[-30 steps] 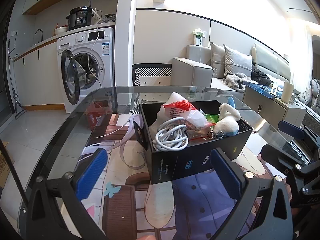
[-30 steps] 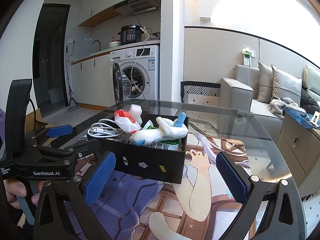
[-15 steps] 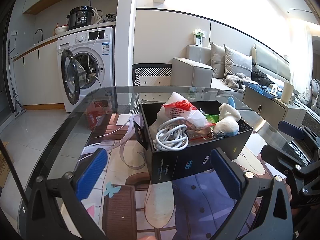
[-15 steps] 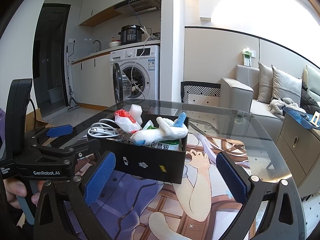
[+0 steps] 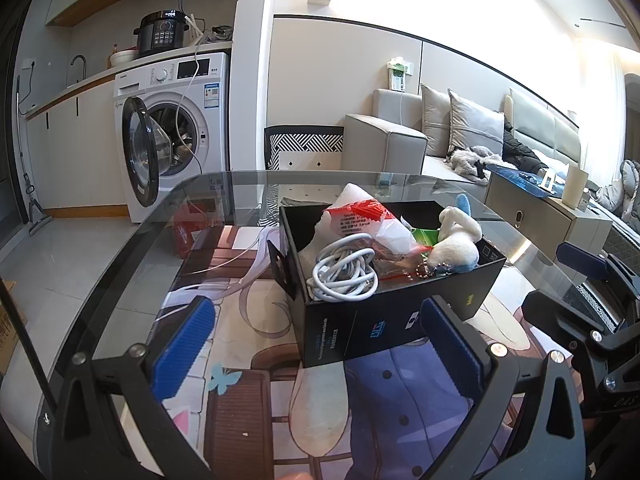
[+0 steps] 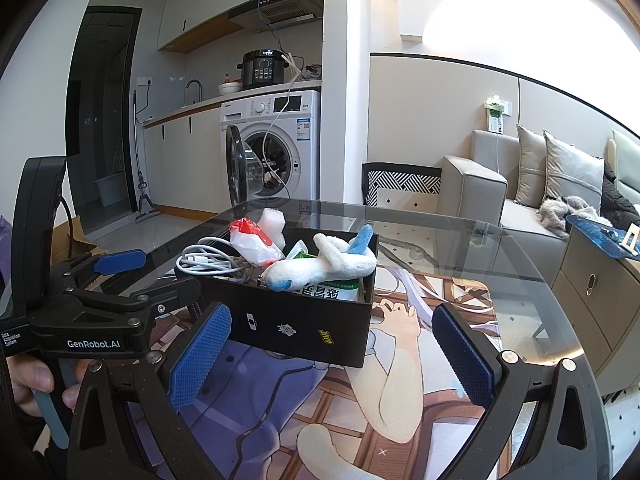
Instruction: Organize soft objects
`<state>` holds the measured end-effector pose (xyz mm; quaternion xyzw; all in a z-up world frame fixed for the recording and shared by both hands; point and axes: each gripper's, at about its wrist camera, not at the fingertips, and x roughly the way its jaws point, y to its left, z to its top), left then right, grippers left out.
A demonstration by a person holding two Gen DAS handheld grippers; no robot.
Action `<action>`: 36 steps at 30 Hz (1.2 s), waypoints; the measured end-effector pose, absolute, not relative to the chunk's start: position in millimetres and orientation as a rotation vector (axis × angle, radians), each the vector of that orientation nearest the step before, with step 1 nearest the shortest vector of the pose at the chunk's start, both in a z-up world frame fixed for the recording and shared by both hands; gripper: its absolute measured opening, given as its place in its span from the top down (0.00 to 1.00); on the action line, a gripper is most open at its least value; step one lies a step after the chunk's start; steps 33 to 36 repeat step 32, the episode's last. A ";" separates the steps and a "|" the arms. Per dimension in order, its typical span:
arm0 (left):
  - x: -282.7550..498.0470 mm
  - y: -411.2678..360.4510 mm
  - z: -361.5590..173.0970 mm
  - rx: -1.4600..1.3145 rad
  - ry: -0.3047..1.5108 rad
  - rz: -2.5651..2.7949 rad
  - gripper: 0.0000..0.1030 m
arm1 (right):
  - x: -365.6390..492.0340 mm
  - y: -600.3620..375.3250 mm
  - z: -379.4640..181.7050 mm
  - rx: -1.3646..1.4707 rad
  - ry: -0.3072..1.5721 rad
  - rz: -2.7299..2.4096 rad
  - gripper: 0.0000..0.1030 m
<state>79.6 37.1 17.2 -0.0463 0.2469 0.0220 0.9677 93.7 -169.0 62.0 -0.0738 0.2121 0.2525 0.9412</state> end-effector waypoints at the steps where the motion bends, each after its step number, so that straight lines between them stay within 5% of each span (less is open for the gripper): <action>1: 79.6 37.1 17.2 -0.094 0.499 0.045 0.00 | 93.7 -168.8 61.9 -0.151 0.433 0.515 0.01; 36: 77.6 33.4 19.7 -0.093 0.487 0.028 0.00 | 93.5 -168.5 61.4 -0.153 0.433 0.515 0.01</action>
